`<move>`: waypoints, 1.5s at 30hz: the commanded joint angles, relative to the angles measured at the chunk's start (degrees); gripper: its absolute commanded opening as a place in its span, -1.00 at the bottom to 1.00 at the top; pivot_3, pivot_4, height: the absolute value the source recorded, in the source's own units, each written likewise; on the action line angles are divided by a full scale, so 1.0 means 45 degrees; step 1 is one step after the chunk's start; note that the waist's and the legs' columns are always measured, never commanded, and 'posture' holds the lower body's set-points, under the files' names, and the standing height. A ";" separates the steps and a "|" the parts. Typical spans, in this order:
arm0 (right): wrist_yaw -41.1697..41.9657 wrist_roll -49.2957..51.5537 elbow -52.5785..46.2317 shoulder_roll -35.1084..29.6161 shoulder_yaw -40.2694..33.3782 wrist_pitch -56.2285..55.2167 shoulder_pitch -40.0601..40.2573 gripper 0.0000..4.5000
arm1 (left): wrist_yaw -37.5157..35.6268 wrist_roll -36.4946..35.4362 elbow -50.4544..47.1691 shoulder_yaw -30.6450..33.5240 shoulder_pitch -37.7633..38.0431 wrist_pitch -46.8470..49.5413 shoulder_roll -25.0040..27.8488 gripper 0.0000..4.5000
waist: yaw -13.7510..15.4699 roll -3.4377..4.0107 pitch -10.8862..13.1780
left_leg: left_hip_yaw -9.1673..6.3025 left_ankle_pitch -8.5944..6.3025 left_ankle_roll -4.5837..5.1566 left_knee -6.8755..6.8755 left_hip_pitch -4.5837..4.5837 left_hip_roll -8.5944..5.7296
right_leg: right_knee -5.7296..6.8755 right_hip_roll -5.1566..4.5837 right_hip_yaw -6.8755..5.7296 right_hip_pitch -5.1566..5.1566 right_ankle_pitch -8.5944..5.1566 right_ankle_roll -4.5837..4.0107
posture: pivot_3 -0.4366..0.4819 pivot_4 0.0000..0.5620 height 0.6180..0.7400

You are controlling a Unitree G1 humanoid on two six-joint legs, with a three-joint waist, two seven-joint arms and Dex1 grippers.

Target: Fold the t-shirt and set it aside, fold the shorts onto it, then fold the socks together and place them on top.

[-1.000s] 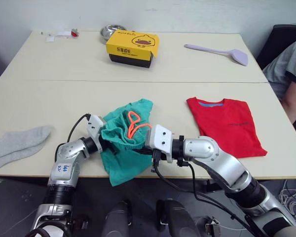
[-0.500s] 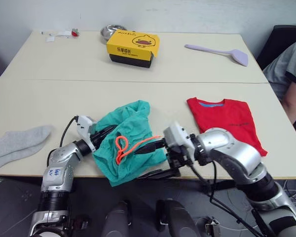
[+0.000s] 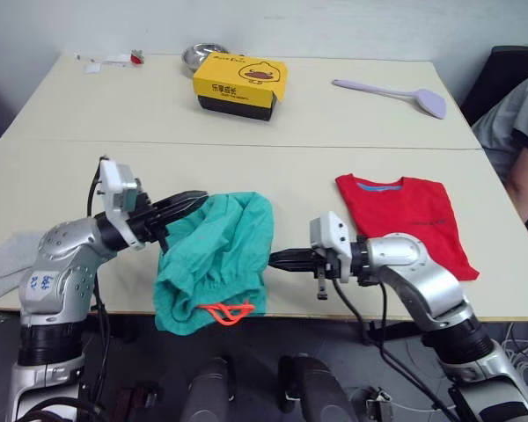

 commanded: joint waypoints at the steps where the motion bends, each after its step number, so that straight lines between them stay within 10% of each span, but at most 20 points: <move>1: -0.0526 -0.0538 0.0167 0.0378 -0.0065 -0.0547 -0.0071 -0.98 | 0.0249 0.1365 0.0821 -0.0057 -0.0094 -0.0713 0.0796 -1.00 | -0.0086 0.0001 0.0000 | 0.0010 0.0004 -0.0008 -0.0001 0.0002 0.0005 | 0.0004 0.0008 0.0008 -0.0003 0.0000 0.0000 | -0.05 -0.47 1.00; 16: -0.0507 0.0166 -0.0339 0.0781 -0.0240 0.0598 0.0169 -0.98 | -0.0563 0.2571 0.3579 0.0646 0.1798 -0.4570 0.0926 -1.00 | 0.0006 -0.0003 -0.0002 | 0.0014 -0.0027 0.0031 -0.0018 0.0005 0.0007 | 0.0003 -0.0012 0.0014 -0.0016 -0.0003 -0.0007 | -0.05 -0.47 1.00; 23: -0.0377 0.0646 -0.1078 0.0874 -0.0134 0.1556 -0.0164 -0.98 | 0.0037 -0.0264 0.2653 0.2752 0.1050 -0.2015 0.1342 -1.00 | -0.0032 -0.0005 -0.0003 | -0.0009 -0.0026 0.0030 -0.0022 0.0003 0.0013 | 0.0010 -0.0010 -0.0005 -0.0016 -0.0004 -0.0012 | -0.05 -0.47 1.00; 38: -0.3319 -0.1793 0.2018 0.5203 0.1433 0.0869 -0.3085 -0.98 | -0.0575 -0.3035 -0.0085 0.0905 -0.1866 0.2424 0.1105 -1.00 | -0.0098 -0.0011 -0.0006 | 0.0004 0.0024 -0.0051 -0.0005 -0.0003 0.0015 | 0.0043 0.0017 0.0004 -0.0029 -0.0004 -0.0013 | -0.05 -0.47 1.00; 45: -0.2716 -0.1583 0.1589 0.4204 0.0739 0.1330 -0.2737 -0.98 | -0.1593 -0.3664 -0.1030 -0.0045 -0.1517 0.3795 0.1427 -1.00 | -0.0023 -0.0012 -0.0007 | 0.0007 0.0021 -0.0045 0.0002 -0.0009 0.0006 | 0.0032 0.0009 0.0010 -0.0024 -0.0005 -0.0012 | -0.05 -0.47 1.00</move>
